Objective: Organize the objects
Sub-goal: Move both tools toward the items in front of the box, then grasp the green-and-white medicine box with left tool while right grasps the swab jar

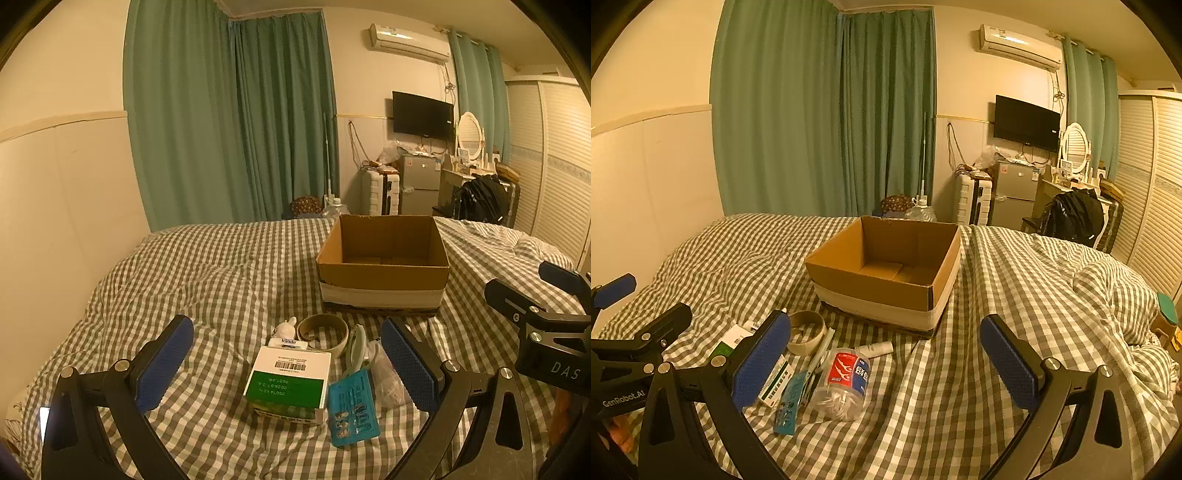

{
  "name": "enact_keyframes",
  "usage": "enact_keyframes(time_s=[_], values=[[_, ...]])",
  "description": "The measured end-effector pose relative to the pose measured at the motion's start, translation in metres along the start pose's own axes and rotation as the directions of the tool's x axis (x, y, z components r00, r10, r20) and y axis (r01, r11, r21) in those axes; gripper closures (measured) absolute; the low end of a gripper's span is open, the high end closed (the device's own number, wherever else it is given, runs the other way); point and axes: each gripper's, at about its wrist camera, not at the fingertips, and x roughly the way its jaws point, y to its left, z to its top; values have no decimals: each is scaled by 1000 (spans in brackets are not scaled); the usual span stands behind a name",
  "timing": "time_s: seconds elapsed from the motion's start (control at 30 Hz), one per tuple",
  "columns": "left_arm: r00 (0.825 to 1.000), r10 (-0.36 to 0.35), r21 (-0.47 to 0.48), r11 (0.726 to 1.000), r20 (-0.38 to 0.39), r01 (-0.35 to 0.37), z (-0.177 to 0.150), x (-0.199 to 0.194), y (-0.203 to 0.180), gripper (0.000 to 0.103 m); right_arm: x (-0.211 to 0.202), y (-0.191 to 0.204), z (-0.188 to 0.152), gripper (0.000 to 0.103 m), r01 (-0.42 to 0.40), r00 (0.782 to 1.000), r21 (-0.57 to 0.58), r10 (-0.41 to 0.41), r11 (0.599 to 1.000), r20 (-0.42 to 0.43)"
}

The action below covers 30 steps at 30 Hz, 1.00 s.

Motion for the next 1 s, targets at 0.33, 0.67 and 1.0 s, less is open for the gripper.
enact_keyframes(time_s=[0.33,0.67,1.0], values=[[1000,-7,16,1000,-31,7,-7,11,5,0,9,5,-6,0,-13,1000,-13,12,1000,-26],[991,-14,11,1000,-133,16,-45,44,17,0,37,20,-23,0,3,994,-61,-10,998,-112],[967,-47,22,998,-250,55,-92,88,20,0,76,36,-47,0,-6,971,-88,-15,996,-240]])
